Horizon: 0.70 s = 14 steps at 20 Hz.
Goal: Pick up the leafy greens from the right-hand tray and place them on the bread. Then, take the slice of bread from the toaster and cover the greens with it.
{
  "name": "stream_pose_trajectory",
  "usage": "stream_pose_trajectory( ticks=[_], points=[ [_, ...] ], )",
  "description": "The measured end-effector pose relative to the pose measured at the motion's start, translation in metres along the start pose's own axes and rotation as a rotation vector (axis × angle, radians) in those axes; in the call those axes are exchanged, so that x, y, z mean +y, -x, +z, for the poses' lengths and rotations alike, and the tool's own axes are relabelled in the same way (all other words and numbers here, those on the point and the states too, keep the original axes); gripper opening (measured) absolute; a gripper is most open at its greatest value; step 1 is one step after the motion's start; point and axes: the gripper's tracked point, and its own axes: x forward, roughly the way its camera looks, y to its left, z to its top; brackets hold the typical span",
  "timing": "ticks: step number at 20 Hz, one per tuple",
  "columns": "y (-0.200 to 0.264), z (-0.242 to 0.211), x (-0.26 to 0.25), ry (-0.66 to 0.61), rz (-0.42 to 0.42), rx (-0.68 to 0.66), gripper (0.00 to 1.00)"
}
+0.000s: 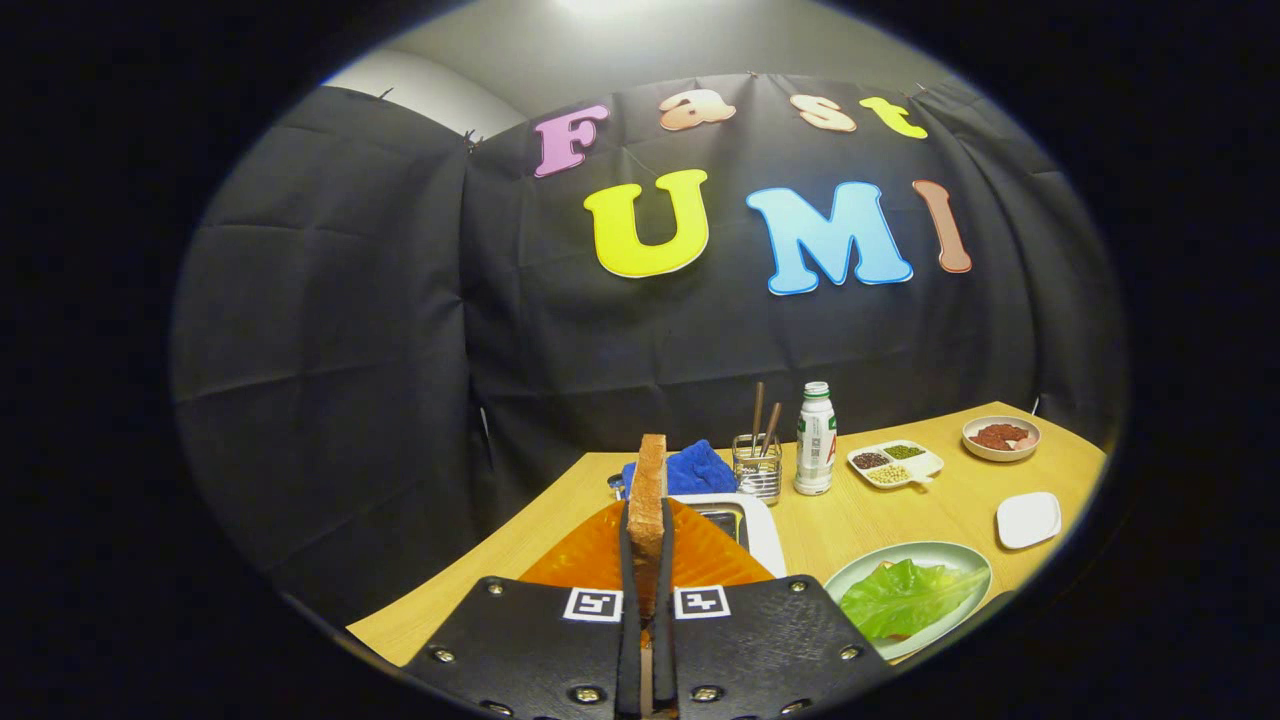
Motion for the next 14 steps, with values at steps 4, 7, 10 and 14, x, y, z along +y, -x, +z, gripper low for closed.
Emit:
stream_pose_trajectory(
  ticks=[4,7,10,14],
  points=[
    [-0.002,0.012,-0.006,-0.036,0.007,0.010,0.05],
    [-0.002,0.014,-0.004,-0.029,0.027,0.015,0.05],
    [-0.002,0.017,0.000,-0.006,0.048,0.009,0.05],
    [0.011,0.035,-0.001,0.008,0.053,-0.057,0.05]
  ],
)
